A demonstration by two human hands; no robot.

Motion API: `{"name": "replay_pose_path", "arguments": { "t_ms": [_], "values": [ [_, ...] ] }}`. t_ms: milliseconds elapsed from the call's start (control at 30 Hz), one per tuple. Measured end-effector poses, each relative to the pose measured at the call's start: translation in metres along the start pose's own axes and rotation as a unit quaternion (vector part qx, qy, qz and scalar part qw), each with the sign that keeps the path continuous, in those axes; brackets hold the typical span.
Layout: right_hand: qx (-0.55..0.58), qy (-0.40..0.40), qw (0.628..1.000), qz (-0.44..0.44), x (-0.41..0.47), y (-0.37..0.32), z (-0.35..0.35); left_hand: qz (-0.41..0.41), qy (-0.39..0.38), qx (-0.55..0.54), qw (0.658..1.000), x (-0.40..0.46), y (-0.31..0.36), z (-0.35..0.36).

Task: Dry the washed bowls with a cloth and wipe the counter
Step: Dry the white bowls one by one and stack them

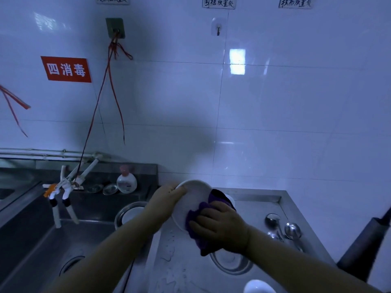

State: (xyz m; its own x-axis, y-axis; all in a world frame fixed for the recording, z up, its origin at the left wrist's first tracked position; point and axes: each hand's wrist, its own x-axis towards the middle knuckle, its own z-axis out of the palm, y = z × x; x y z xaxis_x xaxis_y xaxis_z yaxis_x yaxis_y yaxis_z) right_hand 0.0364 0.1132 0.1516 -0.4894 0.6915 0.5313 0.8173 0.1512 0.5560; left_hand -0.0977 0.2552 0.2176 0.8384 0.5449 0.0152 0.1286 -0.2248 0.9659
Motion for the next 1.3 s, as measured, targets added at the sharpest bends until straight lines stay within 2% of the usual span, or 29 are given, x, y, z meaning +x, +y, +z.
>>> {"name": "replay_pose_path", "arguments": {
  "t_ms": [67,133,200,267,333,433,500,633,767,833,967,1033,1100,1200,1300],
  "values": [
    [-0.010,-0.021,0.998,-0.062,-0.005,0.013,-0.004,-0.035,-0.068,0.045,0.996,0.000,0.006,-0.010],
    [-0.035,-0.027,0.997,-0.070,-0.003,0.018,-0.006,-0.045,-0.074,0.013,0.996,0.001,0.011,-0.016],
    [-0.059,-0.007,0.998,-0.010,0.007,0.016,-0.008,-0.016,-0.039,-0.078,0.996,-0.002,0.015,-0.012],
    [-0.060,0.046,0.992,0.101,0.023,0.007,-0.008,0.016,0.024,-0.141,0.990,-0.008,0.014,0.005],
    [-0.051,0.088,0.976,0.192,0.039,-0.006,-0.007,0.036,0.096,-0.164,0.981,-0.017,0.009,0.025],
    [-0.046,0.105,0.963,0.244,0.048,-0.025,0.000,0.086,0.138,-0.182,0.970,-0.021,0.006,0.036],
    [-0.047,0.100,0.968,0.224,0.042,-0.026,0.000,0.119,0.118,-0.148,0.975,-0.019,0.004,0.030],
    [-0.075,0.064,0.993,0.070,0.015,-0.009,-0.003,0.146,0.058,-0.024,0.987,-0.015,-0.002,0.011],
    [-0.063,0.021,0.996,-0.056,0.001,0.012,-0.014,0.072,-0.085,0.056,0.992,-0.009,0.014,-0.012],
    [-0.050,0.013,0.997,-0.052,0.004,0.012,-0.019,0.048,-0.117,0.075,0.989,-0.008,0.023,-0.019],
    [-0.064,0.058,0.992,0.088,0.020,0.000,-0.022,0.077,-0.004,-0.060,0.995,-0.019,0.017,-0.002],
    [-0.073,0.095,0.979,0.167,0.032,-0.009,-0.021,0.100,0.053,-0.123,0.986,-0.028,0.007,0.021],
    [-0.057,0.120,0.969,0.210,0.040,-0.019,-0.018,0.123,0.099,-0.162,0.974,-0.035,0.002,0.036],
    [-0.037,0.120,0.971,0.202,0.037,-0.027,-0.016,0.150,0.100,-0.142,0.973,-0.033,0.001,0.033],
    [-0.057,0.090,0.989,0.099,0.022,-0.015,-0.022,0.163,0.071,-0.106,0.978,-0.030,0.000,0.022]
  ]
}}
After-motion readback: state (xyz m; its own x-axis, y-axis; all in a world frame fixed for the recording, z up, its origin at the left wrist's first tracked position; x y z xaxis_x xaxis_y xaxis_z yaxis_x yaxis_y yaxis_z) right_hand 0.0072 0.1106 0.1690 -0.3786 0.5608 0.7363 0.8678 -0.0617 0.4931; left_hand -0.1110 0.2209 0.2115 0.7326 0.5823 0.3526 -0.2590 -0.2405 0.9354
